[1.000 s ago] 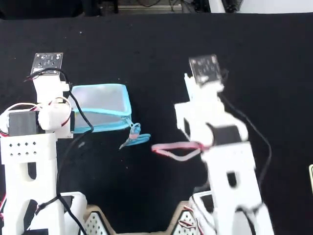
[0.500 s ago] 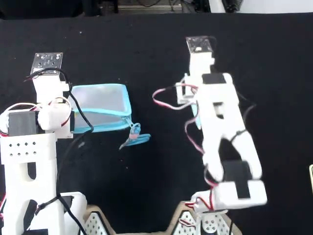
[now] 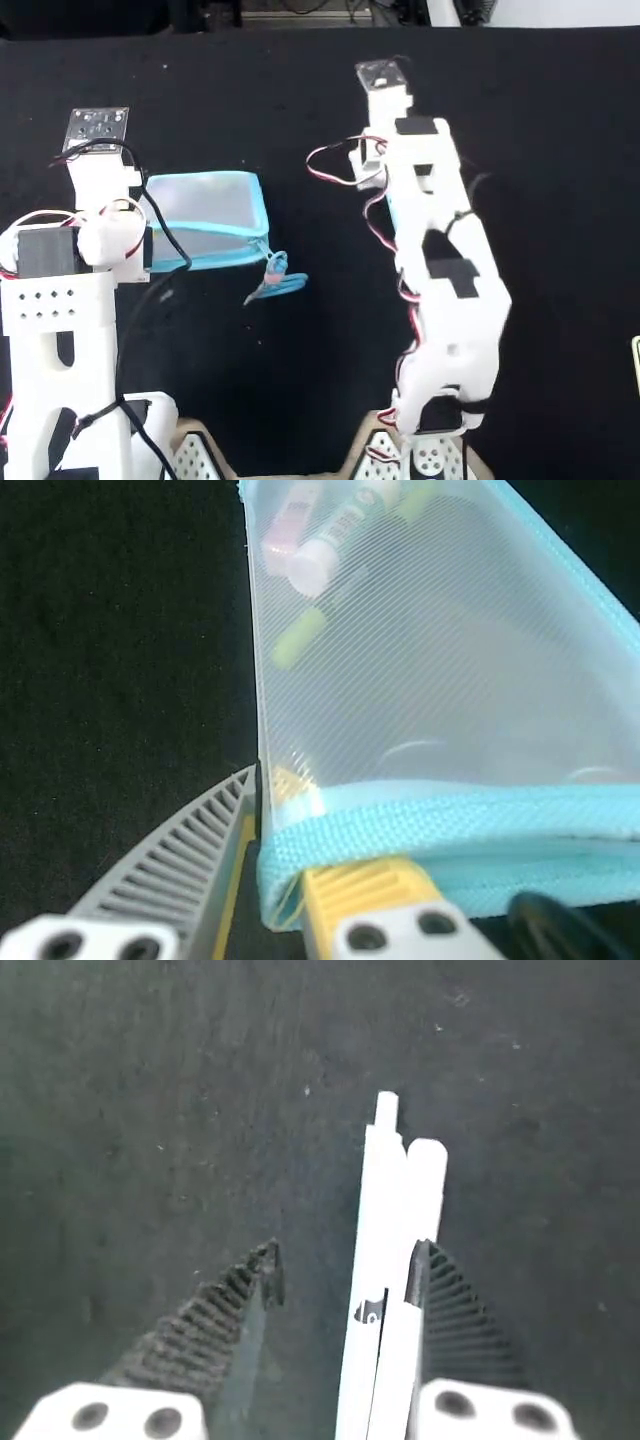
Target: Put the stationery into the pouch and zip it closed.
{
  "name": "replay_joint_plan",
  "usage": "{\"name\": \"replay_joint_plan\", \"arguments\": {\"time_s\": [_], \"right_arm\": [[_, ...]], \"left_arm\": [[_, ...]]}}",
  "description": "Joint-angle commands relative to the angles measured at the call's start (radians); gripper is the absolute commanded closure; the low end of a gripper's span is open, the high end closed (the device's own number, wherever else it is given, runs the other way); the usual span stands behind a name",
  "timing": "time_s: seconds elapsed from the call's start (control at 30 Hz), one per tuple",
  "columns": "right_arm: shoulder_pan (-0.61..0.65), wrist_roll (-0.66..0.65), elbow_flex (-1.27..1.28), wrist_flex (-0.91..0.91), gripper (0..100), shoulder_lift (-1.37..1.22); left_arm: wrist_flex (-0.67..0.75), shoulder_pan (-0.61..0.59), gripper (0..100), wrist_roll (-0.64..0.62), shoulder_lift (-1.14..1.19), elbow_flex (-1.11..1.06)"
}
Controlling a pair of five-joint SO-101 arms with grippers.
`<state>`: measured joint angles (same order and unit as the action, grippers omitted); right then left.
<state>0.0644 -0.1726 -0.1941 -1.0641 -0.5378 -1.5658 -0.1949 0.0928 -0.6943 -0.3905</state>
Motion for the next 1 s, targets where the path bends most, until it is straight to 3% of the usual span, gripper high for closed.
{"name": "replay_joint_plan", "arguments": {"time_s": [0.0, 0.87, 0.97], "right_arm": [[-0.011, -0.064, -0.076, -0.008, 79.7, -0.019], [-0.002, -0.081, -0.071, -0.103, 79.8, -0.097], [-0.02, -0.081, -0.076, -0.12, 87.0, -0.096]], "left_arm": [[-0.005, -0.005, 97, -0.005, 0.0, -0.008], [-0.006, -0.005, 97, -0.005, 0.0, -0.008], [-0.006, -0.005, 97, -0.005, 0.0, -0.008]]}}
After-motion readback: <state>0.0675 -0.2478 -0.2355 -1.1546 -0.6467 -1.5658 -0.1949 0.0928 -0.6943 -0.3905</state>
